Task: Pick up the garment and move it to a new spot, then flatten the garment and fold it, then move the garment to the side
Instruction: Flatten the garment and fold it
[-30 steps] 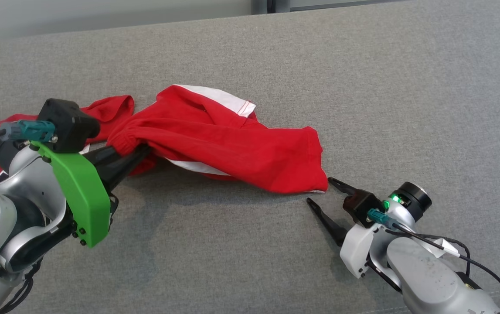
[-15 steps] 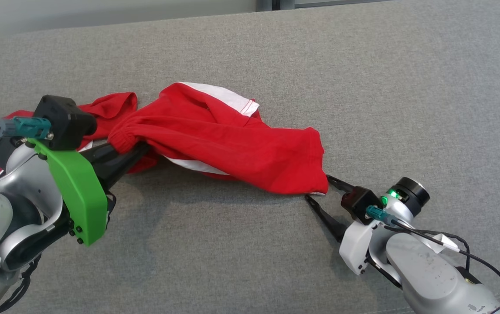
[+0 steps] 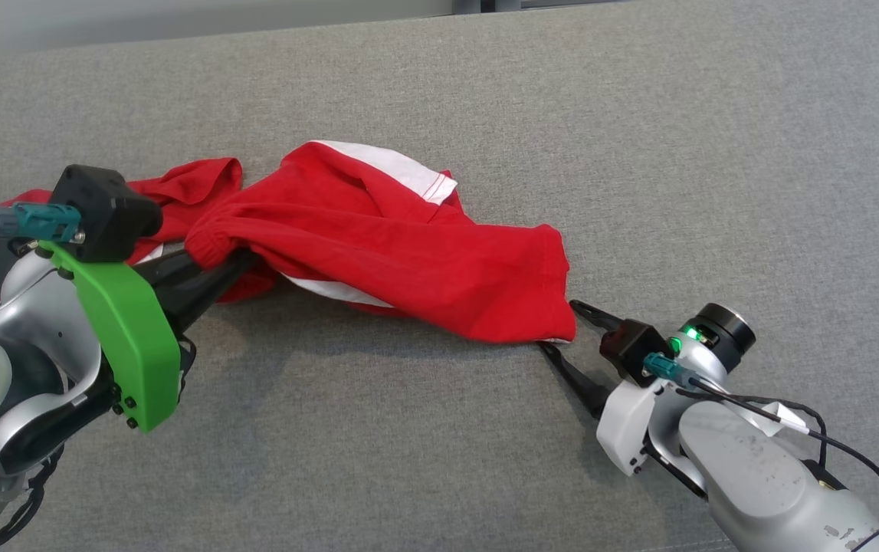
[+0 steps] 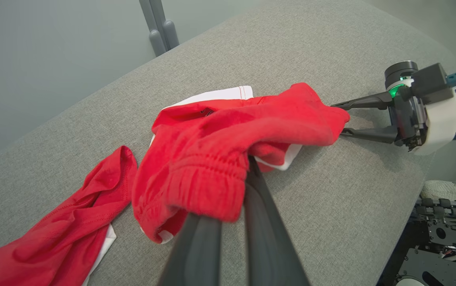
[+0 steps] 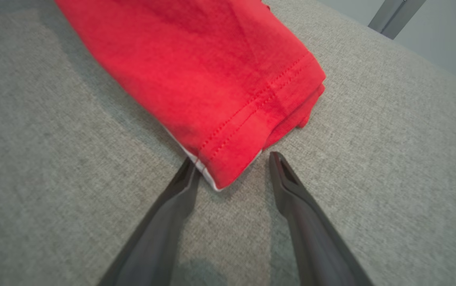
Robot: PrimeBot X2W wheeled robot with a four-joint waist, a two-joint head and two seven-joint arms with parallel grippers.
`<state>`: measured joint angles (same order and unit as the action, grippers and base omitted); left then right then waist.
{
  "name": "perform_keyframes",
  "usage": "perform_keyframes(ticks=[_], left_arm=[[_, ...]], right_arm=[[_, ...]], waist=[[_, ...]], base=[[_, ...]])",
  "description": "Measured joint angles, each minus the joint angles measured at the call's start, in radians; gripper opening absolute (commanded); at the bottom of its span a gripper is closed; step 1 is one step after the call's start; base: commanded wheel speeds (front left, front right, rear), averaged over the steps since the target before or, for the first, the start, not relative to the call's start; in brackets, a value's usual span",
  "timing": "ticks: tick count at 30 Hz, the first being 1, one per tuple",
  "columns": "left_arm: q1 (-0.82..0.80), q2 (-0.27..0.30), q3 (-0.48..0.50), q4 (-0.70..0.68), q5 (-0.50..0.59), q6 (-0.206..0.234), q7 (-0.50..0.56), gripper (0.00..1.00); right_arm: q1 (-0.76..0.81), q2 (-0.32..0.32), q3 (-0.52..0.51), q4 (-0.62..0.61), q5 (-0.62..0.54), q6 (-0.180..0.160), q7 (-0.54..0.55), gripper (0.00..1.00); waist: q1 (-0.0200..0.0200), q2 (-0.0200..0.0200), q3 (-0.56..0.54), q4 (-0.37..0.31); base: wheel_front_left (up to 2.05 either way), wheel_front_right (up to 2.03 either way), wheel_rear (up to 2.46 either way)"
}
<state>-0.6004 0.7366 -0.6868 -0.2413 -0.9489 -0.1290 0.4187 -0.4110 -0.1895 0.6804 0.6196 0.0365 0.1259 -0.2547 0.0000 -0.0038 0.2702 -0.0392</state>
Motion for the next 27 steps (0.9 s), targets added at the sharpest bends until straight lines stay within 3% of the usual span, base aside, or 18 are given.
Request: perform_keyframes(ticks=[3, 6, 9, 10, 17, 18, 19, 24, 27], left_arm=[[0.0, 0.002, 0.0, 0.0, 0.0, 0.0, 0.0, 0.0], [0.0, 0.003, 0.0, 0.0, 0.0, 0.0, 0.0, 0.0], [0.0, 0.004, 0.0, 0.0, -0.005, 0.0, 0.0, 0.0], [0.0, 0.004, 0.0, 0.0, -0.007, 0.0, 0.0, 0.0], [-0.001, 0.005, 0.0, 0.0, -0.007, 0.0, -0.002, 0.0], [-0.001, 0.005, 0.0, 0.0, -0.007, 0.0, -0.002, 0.0], [-0.001, 0.005, 0.0, 0.0, -0.008, 0.0, -0.002, 0.0], [-0.004, 0.01, 0.0, 0.005, -0.017, 0.0, -0.003, 0.0], [-0.004, 0.014, 0.0, 0.016, -0.037, 0.0, -0.002, 0.0]], right_arm=[[-0.008, -0.001, 0.007, -0.001, 0.0, 0.0, 0.0, 0.89], [-0.011, -0.001, 0.014, -0.005, 0.0, 0.0, 0.0, 0.82], [-0.011, -0.001, 0.02, -0.006, 0.003, 0.0, 0.0, 0.64], [-0.011, -0.001, 0.023, -0.006, 0.007, 0.0, 0.0, 0.49], [-0.011, -0.001, 0.031, 0.003, 0.023, 0.0, 0.0, 0.3], [-0.011, -0.001, 0.03, 0.007, 0.03, 0.0, -0.001, 0.22], [-0.011, -0.001, 0.03, 0.012, 0.037, 0.0, -0.002, 0.0], [-0.01, 0.006, 0.028, 0.018, 0.097, 0.0, -0.004, 0.0], [0.004, 0.04, -0.02, 0.009, 0.246, 0.0, -0.004, 0.0]], waist=[[0.0, 0.0, 0.002, 0.001], [0.0, 0.0, 0.003, 0.0], [0.0, 0.0, 0.004, 0.0], [0.0, 0.0, 0.004, 0.0], [0.0, 0.0, 0.006, -0.002], [0.0, 0.0, 0.006, -0.002], [0.0, 0.0, 0.006, -0.002], [0.0, 0.0, 0.0, -0.003], [0.0, 0.0, -0.01, -0.005]], base=[[0.0, 0.0, 0.0], [0.0, 0.0, 0.0], [0.0, 0.0, 0.0], [0.0, 0.0, 0.0], [0.0, 0.0, 0.0], [0.0, 0.0, 0.0], [0.0, 0.0, 0.0], [0.0, 0.0, 0.0], [0.0, 0.0, 0.0]])
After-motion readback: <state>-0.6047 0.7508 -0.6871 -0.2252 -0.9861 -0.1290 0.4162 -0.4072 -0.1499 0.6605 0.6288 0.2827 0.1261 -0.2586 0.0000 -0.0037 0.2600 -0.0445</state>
